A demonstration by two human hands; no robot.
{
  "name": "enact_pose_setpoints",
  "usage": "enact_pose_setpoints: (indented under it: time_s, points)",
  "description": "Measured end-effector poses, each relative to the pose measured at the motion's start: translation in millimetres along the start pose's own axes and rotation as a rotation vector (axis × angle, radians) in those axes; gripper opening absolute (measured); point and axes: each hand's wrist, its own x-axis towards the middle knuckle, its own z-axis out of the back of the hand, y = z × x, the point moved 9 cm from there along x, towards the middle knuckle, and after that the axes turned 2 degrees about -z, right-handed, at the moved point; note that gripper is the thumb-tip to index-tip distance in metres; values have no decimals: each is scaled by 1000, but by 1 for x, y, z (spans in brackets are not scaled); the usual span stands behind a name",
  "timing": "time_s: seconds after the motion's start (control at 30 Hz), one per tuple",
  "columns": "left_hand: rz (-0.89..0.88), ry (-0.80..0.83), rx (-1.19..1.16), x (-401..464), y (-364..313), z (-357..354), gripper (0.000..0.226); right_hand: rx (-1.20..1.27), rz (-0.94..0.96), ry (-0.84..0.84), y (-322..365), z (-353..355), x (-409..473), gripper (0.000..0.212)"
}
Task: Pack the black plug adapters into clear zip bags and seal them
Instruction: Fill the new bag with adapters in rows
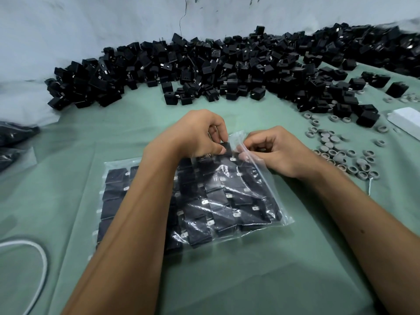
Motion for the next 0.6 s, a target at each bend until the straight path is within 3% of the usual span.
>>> enact_pose_setpoints:
  time_s: [0.17,0.33,0.6]
  points:
    - [5,67,-53,-4,-2,-3,19,10,-3,-13,0,3,-2,17]
    - [44,177,-86,-12,0,-7,38,-85,-39,-49,-5,12,-3,17]
    - [131,206,-112,-14,6,-11,46,-83,-9,-32,-2,7,-1,26]
